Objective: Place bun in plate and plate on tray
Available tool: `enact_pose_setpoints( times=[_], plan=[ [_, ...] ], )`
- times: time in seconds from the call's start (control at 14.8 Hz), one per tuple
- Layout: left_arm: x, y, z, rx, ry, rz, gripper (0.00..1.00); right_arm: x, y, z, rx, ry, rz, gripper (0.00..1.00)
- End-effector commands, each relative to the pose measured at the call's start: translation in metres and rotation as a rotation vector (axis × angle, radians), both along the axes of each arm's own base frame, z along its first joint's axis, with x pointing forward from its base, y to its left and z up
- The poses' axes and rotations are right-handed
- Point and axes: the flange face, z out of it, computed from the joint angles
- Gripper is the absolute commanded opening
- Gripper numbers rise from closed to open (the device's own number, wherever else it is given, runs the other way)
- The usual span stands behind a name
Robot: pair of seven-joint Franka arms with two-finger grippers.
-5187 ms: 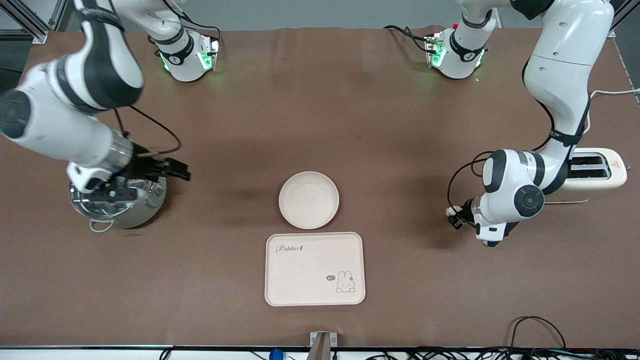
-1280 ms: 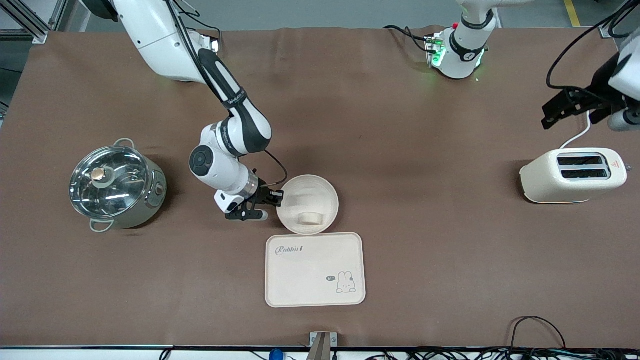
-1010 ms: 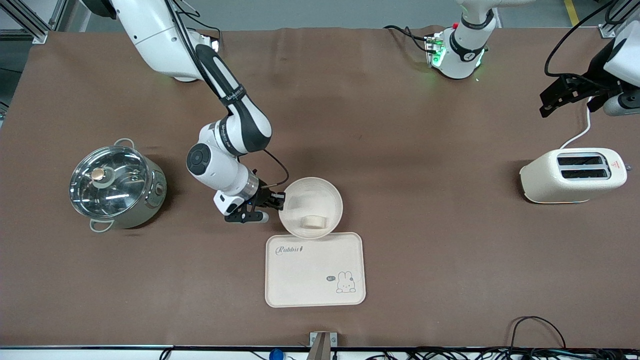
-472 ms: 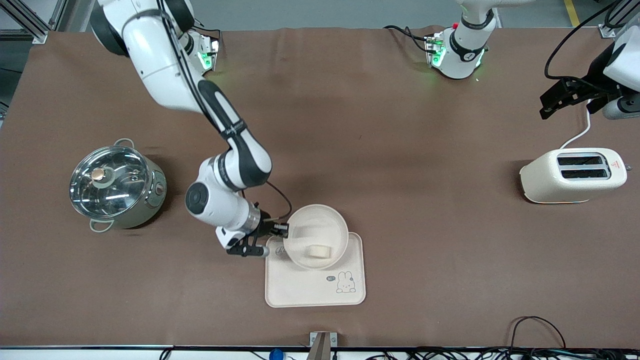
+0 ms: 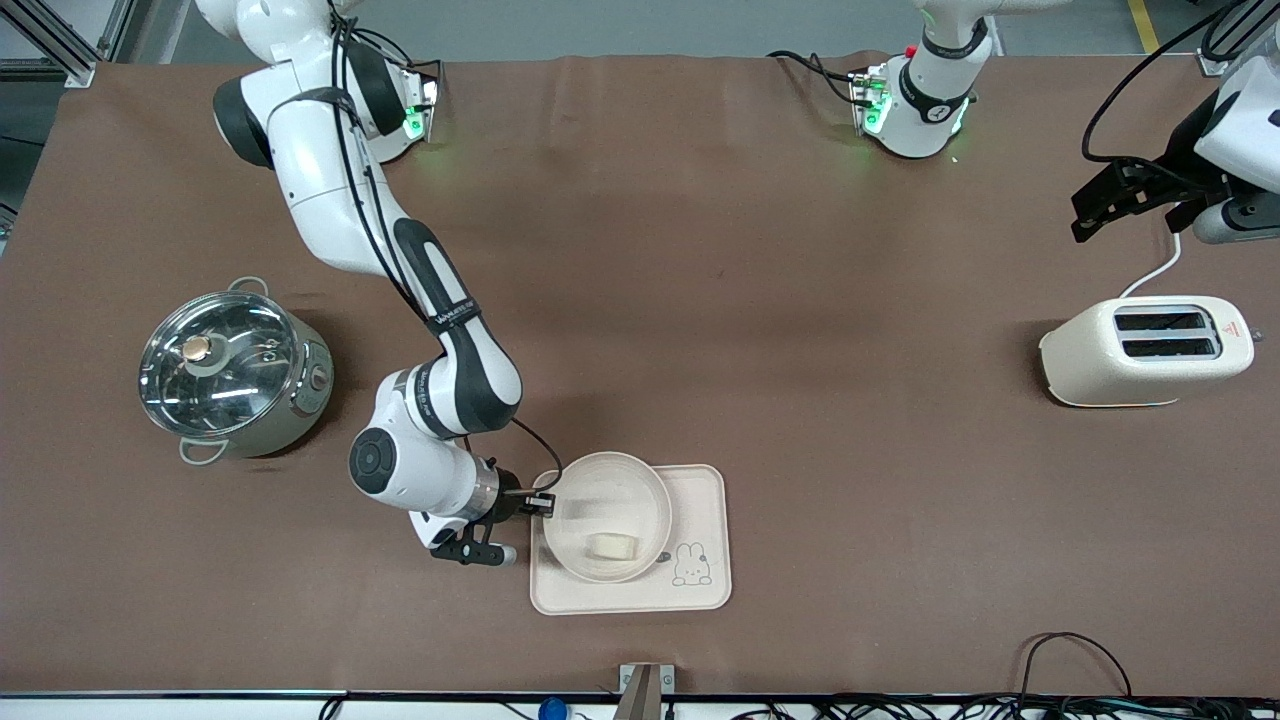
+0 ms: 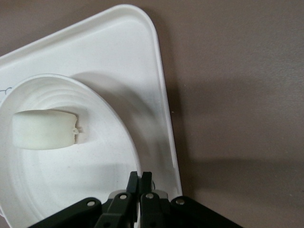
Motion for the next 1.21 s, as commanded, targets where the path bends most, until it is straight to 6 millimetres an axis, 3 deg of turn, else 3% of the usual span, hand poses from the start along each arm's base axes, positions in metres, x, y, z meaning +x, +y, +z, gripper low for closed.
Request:
enact_pose_setpoints(
  times=[0.0,0.47,1.15],
  plan=[
    [0.002,-0.002,0.004,0.001,0.007,-0.008,1.0,0.004,0.01,-0.005,0.004,-0.024,-0.019,0.0],
    [0.001,0.001,0.008,-0.001,-0.002,-0.002,1.0,0.006,0.017,-0.008,0.017,-0.065,-0.034,0.0],
    [0.008,0.004,0.007,-0.005,-0.002,0.005,1.0,0.017,0.002,-0.01,0.022,-0.077,-0.053,0.0]
  ],
)
